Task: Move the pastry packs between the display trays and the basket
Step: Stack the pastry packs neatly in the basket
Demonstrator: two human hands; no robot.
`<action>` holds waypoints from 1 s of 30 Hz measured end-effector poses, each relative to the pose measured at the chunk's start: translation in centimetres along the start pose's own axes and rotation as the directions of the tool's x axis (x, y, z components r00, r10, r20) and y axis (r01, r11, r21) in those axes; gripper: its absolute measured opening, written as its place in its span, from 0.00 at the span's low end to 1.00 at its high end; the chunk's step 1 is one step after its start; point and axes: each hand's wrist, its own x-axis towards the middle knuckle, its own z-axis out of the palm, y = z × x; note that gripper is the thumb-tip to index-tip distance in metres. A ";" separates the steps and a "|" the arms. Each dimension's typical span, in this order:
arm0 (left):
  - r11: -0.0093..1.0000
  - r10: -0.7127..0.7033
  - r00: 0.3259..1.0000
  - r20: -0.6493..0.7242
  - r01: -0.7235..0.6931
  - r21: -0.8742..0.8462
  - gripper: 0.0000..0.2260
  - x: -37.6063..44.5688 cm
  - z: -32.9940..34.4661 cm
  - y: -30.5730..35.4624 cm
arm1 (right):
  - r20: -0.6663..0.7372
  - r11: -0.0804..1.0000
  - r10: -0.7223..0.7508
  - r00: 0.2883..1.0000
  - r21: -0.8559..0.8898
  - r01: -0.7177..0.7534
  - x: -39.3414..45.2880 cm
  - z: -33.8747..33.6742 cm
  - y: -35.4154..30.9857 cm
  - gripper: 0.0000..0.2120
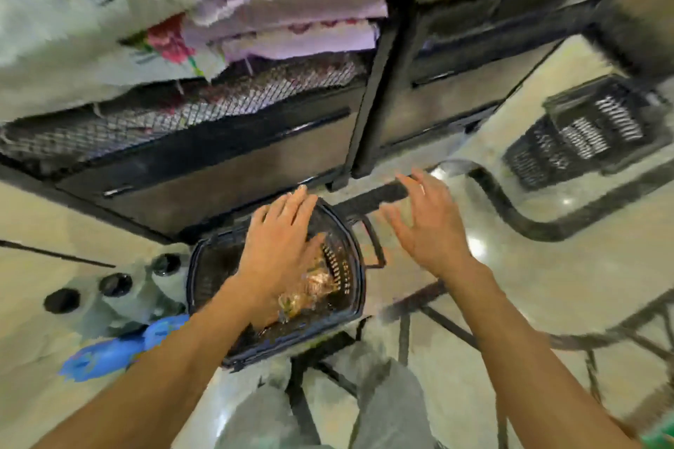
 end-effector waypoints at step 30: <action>0.925 -0.183 0.802 -0.569 -0.055 -0.375 0.24 36.7 -11.6 32.9 | -0.208 0.968 -0.158 0.965 0.158 0.192 19.7 -30.5 31.4 0.30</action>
